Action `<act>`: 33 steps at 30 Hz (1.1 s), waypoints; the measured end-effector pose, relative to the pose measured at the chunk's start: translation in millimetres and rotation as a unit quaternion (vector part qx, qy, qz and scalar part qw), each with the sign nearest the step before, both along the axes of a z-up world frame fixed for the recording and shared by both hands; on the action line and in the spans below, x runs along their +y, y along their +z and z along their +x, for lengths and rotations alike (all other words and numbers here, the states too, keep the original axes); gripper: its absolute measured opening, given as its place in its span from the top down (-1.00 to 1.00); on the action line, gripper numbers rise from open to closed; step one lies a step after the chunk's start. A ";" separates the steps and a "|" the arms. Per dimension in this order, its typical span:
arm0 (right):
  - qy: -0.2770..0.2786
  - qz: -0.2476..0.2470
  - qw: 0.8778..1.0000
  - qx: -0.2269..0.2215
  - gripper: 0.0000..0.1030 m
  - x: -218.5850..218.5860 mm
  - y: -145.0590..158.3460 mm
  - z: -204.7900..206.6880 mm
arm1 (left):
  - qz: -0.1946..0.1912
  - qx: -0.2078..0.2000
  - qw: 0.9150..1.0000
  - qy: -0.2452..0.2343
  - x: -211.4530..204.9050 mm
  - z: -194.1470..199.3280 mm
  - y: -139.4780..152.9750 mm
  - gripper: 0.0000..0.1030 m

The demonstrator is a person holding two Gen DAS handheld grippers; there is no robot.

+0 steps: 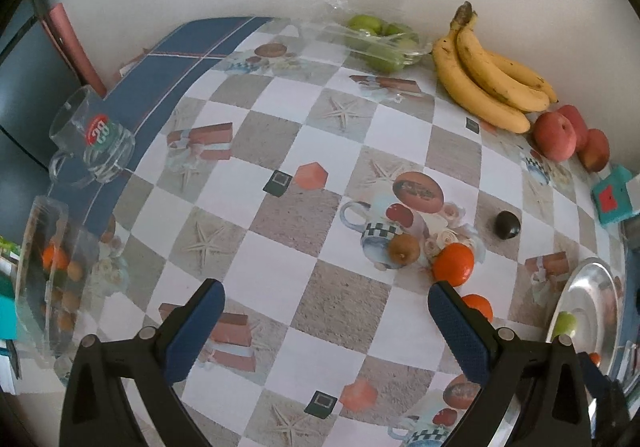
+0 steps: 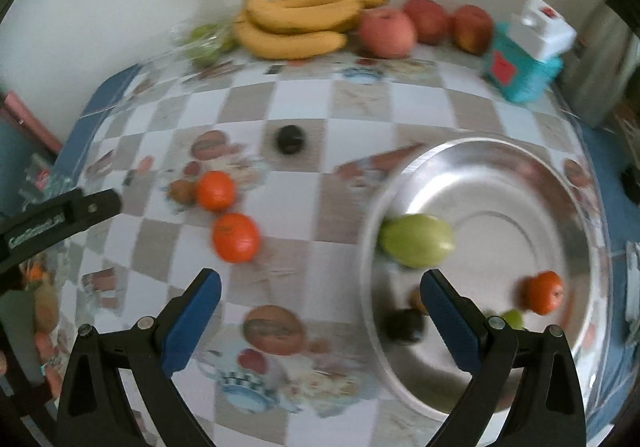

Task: Organize fruits
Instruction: 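Withdraw both open tools from the bowl toward the remaining fruit, then grasp the orange with the right tool while the left tool grasps the brown apricot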

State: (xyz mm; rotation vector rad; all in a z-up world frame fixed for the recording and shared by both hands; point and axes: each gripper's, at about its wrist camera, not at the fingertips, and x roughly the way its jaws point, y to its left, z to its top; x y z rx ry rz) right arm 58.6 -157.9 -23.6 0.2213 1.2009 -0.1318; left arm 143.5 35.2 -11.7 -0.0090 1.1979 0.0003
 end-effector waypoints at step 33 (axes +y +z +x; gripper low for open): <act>0.042 0.018 0.998 0.037 -0.94 49.1 -43.9 64.5 | -0.074 0.052 0.996 -0.021 -2.6 51.2 -44.6 -0.99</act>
